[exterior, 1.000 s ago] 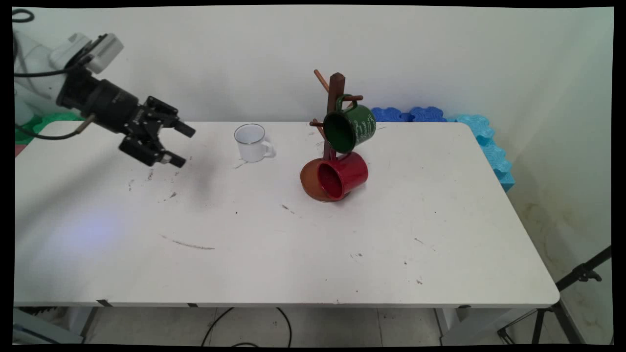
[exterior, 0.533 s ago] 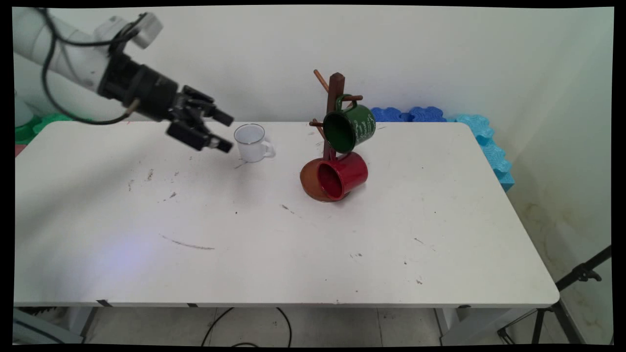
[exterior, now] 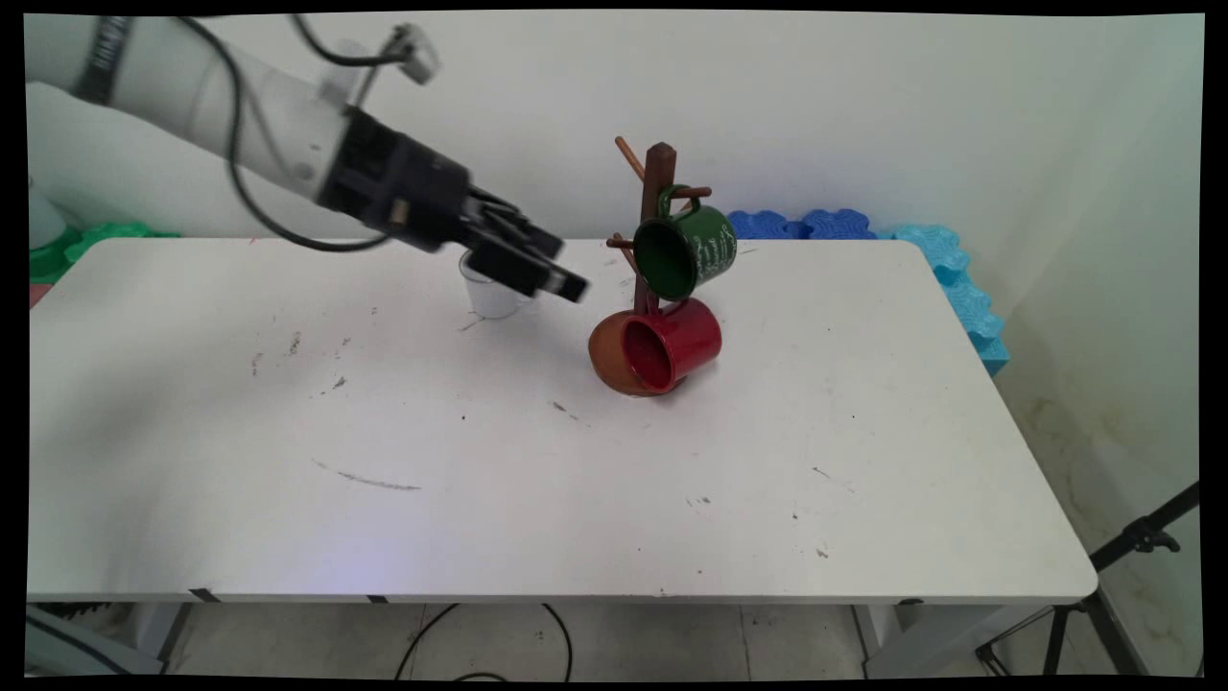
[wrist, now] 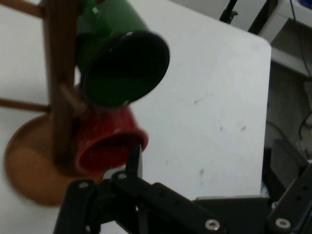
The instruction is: Pick up the green mug from the rack
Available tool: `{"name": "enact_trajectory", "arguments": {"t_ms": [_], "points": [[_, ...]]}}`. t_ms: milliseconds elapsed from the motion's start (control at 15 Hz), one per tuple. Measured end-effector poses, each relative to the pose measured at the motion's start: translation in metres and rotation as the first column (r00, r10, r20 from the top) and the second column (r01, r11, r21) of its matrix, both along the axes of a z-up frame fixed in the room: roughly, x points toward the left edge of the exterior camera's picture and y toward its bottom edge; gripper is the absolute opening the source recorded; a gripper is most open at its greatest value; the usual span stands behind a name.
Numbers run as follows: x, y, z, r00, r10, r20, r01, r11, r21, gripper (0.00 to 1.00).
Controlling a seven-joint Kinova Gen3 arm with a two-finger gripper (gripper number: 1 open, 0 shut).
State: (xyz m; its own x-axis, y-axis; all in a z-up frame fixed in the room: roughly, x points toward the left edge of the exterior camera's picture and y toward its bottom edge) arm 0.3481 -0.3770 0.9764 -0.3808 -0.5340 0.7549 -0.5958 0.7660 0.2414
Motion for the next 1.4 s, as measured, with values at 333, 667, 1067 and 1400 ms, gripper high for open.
{"name": "enact_trajectory", "arguments": {"t_ms": [333,667,1067,1400], "points": [[-0.056,-0.006,-0.014,0.994,0.098,-0.042,-0.096,0.995,0.033,1.0],[-0.09,-0.013,-0.03,0.985,0.165,-0.057,-0.162,0.985,0.056,1.0],[-0.115,-0.024,-0.047,0.974,0.22,-0.061,-0.217,0.975,0.052,1.0],[-0.124,-0.034,-0.058,0.965,0.253,-0.064,-0.252,0.967,0.027,1.0]]}}
